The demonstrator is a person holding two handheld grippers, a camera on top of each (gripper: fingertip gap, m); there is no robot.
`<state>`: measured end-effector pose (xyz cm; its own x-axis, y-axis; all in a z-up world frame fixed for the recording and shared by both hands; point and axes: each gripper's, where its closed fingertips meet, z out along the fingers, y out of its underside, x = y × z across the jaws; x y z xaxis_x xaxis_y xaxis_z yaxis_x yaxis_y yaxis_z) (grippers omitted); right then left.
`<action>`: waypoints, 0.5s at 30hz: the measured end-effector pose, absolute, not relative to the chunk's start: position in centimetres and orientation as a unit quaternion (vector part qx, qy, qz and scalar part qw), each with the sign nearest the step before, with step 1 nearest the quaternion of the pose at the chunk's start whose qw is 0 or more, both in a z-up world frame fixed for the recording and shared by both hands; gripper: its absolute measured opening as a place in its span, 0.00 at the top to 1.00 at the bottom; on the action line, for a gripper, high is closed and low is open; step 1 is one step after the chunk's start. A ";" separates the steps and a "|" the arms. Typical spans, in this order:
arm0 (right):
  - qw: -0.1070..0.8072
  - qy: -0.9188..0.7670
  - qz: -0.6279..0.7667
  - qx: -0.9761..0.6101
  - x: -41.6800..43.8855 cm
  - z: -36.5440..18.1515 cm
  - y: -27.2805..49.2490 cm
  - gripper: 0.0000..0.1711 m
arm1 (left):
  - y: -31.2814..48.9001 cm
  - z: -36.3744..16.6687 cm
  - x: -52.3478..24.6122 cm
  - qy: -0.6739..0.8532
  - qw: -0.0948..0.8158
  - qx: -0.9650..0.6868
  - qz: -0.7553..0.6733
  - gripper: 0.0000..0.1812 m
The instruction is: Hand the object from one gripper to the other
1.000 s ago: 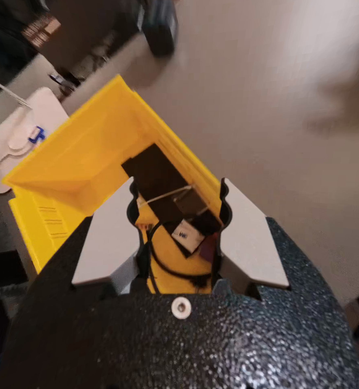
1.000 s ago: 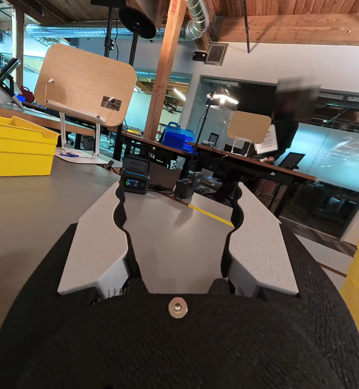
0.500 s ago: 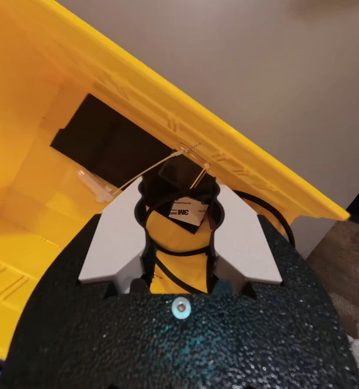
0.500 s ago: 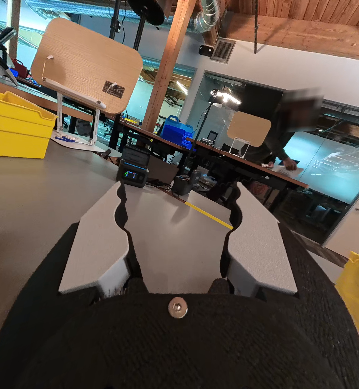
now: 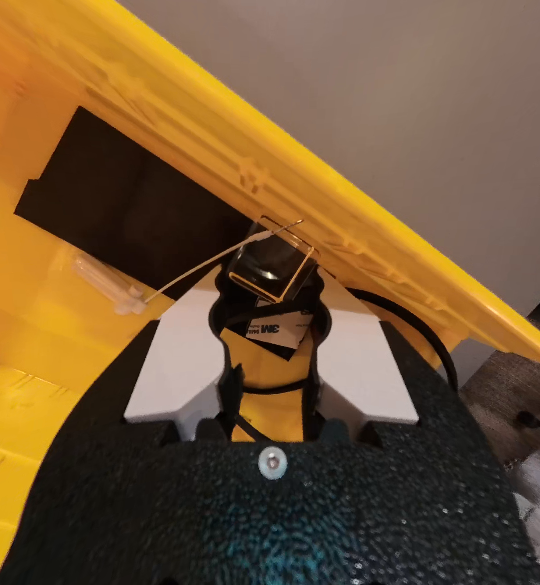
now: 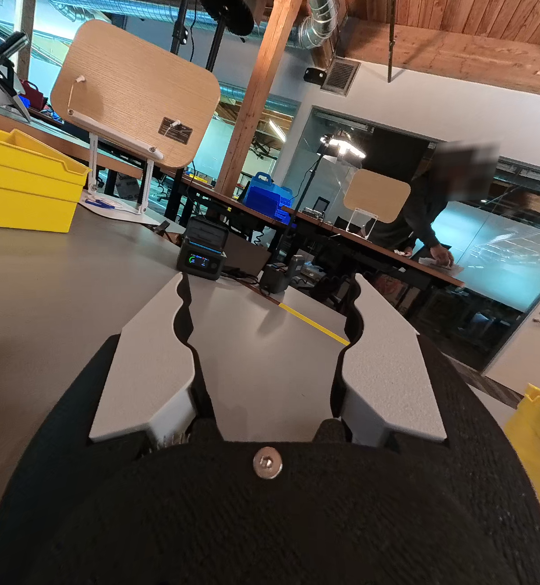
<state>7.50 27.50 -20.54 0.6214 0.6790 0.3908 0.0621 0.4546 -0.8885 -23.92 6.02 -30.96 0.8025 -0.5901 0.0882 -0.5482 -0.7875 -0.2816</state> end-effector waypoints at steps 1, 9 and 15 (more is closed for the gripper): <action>0.761 -0.384 0.204 -0.481 7.6 -20.5 27.5 0.42 | 6.0 -30.9 -24.0 0.301 0.122 -0.942 -0.080 0.72; 0.761 -0.381 0.211 -0.481 7.8 -20.5 27.5 0.43 | 6.3 -29.8 -26.5 0.272 0.167 -0.948 -0.006 0.73; 0.759 -0.386 0.218 -0.477 7.7 -20.5 27.2 0.44 | 7.2 -25.9 -28.8 0.203 0.285 -0.933 0.081 0.73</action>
